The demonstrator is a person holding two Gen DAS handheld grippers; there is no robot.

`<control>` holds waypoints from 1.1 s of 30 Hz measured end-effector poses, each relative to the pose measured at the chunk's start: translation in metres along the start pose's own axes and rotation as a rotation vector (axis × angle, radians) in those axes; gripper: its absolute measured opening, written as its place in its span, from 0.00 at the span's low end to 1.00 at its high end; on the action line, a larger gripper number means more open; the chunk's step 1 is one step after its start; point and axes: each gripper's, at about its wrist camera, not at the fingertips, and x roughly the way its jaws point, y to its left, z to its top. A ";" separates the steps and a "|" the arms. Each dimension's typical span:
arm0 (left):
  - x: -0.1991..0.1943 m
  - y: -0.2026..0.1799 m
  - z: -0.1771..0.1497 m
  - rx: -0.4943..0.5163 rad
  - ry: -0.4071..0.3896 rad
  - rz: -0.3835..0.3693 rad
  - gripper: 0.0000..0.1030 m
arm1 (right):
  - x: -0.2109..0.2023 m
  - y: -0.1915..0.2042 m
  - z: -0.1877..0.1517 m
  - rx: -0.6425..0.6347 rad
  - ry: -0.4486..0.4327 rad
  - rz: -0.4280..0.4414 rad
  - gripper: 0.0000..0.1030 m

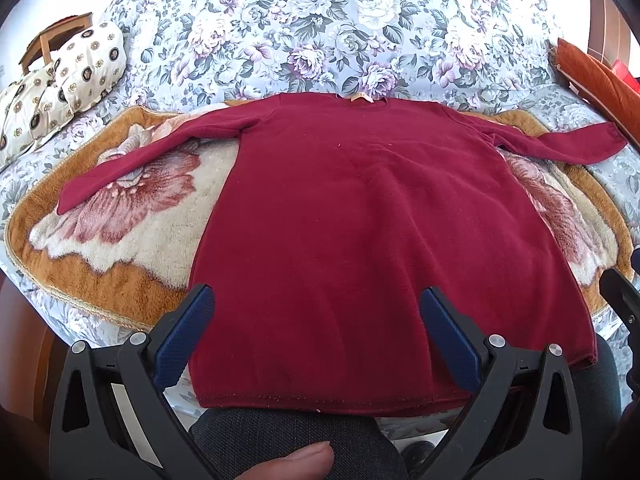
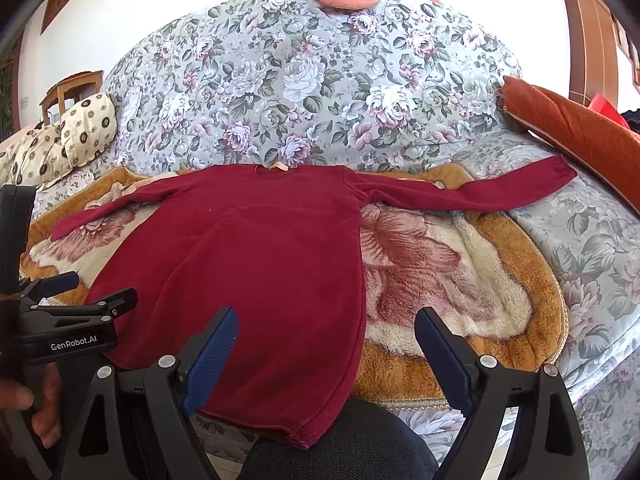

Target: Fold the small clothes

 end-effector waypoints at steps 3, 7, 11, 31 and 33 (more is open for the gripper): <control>0.000 0.000 0.000 -0.002 0.000 -0.001 1.00 | -0.001 -0.001 0.000 -0.001 -0.003 0.002 0.86; 0.000 0.001 0.001 -0.003 0.002 -0.002 1.00 | -0.001 -0.001 -0.001 0.001 -0.003 0.001 0.86; 0.000 0.001 0.001 -0.004 0.002 -0.004 1.00 | -0.001 -0.001 0.000 0.000 -0.001 0.000 0.86; -0.009 0.015 -0.001 -0.073 -0.007 -0.019 1.00 | -0.006 -0.024 0.014 0.069 -0.050 -0.031 0.85; -0.010 0.019 0.002 -0.094 -0.006 -0.037 1.00 | -0.006 -0.028 0.018 0.071 -0.073 -0.062 0.85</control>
